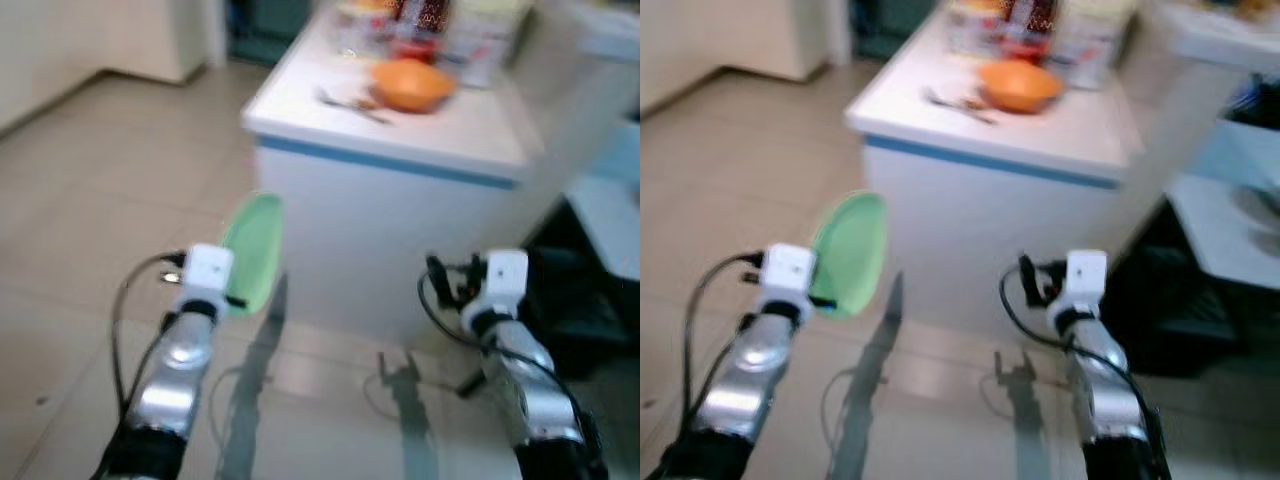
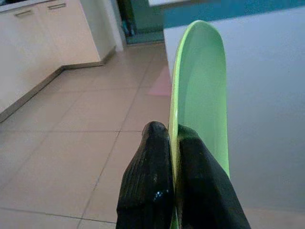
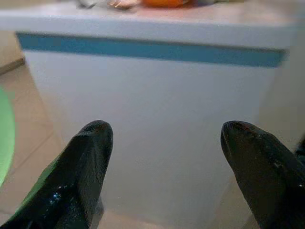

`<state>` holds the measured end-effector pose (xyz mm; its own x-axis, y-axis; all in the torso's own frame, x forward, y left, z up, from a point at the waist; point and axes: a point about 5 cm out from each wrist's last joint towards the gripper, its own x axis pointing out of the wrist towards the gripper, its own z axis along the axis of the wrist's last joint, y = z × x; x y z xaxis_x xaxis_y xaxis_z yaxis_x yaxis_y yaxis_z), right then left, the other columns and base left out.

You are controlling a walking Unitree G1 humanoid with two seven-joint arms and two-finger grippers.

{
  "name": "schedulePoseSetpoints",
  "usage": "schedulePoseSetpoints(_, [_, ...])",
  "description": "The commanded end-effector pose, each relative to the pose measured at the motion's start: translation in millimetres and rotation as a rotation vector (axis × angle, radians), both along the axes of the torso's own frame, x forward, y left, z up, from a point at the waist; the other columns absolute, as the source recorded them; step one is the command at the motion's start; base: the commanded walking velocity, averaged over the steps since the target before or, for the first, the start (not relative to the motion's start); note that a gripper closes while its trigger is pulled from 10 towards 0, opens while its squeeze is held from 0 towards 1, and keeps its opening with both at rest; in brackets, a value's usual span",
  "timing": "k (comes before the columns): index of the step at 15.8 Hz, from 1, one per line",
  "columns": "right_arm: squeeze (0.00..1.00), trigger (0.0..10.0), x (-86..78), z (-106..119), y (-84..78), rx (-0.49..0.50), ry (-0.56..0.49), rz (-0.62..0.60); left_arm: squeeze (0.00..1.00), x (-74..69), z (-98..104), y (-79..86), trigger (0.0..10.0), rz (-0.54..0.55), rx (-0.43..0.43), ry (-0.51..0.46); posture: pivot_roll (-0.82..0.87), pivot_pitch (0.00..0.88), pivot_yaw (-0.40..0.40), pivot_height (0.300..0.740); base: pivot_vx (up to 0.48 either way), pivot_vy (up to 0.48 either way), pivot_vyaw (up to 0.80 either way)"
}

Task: Setting the table

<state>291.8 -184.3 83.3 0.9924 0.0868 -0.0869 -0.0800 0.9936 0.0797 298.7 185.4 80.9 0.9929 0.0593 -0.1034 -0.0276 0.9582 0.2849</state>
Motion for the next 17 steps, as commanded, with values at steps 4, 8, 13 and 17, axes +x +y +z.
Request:
schedulePoseSetpoints(4, [0.0,10.0,0.7,12.3,-10.3,0.018,-0.03,-0.036,0.0,6.6,23.4,-13.7,10.0,-0.064,0.0,-0.099,0.0,0.0,-0.049,0.74,0.0,-0.469,0.0])
schedulePoseSetpoints(8, [0.0,10.0,-2.2,13.3,-10.9,0.036,-0.023,-0.045,0.0,9.7,30.4,-13.0,10.0,-0.057,-0.013,-0.116,-0.01,0.0,-0.043,0.74,0.0,-0.469,0.0])
schedulePoseSetpoints(13, [0.0,10.0,-0.4,28.0,-5.8,0.049,-0.098,-0.017,0.0,9.1,39.8,-10.0,10.0,-0.056,-0.01,-0.144,-0.02,0.0,-0.038,0.74,0.0,-0.466,0.0])
schedulePoseSetpoints(17, [0.0,10.0,-5.3,38.1,-5.4,0.096,-0.153,0.012,0.0,8.4,64.8,1.1,10.0,-0.026,0.009,-0.221,-0.02,0.0,-0.047,0.74,0.0,-0.465,0.0])
